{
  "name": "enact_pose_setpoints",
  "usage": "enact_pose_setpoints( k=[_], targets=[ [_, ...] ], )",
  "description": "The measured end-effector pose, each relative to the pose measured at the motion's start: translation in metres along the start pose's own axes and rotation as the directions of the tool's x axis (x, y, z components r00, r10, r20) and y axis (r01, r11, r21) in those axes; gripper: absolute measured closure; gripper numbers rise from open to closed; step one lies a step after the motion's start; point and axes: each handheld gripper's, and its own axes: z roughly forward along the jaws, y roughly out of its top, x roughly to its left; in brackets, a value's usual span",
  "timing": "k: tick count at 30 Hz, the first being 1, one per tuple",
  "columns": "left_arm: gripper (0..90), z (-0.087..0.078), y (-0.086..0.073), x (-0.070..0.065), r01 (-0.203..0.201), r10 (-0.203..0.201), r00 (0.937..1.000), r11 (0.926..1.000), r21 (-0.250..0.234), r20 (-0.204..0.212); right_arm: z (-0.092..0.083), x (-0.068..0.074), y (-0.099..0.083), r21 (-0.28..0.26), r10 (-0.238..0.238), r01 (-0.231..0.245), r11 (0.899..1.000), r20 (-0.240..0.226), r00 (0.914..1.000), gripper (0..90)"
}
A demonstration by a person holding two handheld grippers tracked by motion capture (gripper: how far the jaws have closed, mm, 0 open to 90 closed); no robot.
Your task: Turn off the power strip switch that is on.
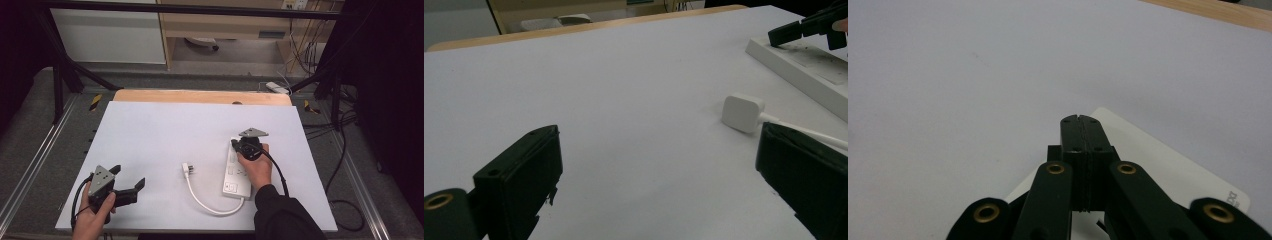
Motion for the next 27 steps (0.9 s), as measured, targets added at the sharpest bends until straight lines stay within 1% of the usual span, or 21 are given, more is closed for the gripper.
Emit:
enact_pose_setpoints(
  k=[6,9,27],
  targets=[
    [4.6,0.0001,0.0000,-0.0001,-0.001,0.001,1.0000,1.0000,0.001,0.000,-0.0001,0.0012,0.0003,0.000,0.002,-0.002,1.000,0.000,1.0000,90.0],
    [4.6,0.0002,-0.0001,0.0000,0.000,0.000,1.0000,1.0000,0.001,0.000,-0.0011,0.0003,0.0001,0.000,0.002,-0.002,1.000,0.007,1.0000,90.0],
    [4.6,0.0001,-0.0001,0.0000,-0.002,0.002,1.0000,1.0000,0.003,0.000,-0.0087,-0.0001,0.0044,-0.028,0.008,-0.008,1.000,-0.008,0.9999,90.0]
  ],
)
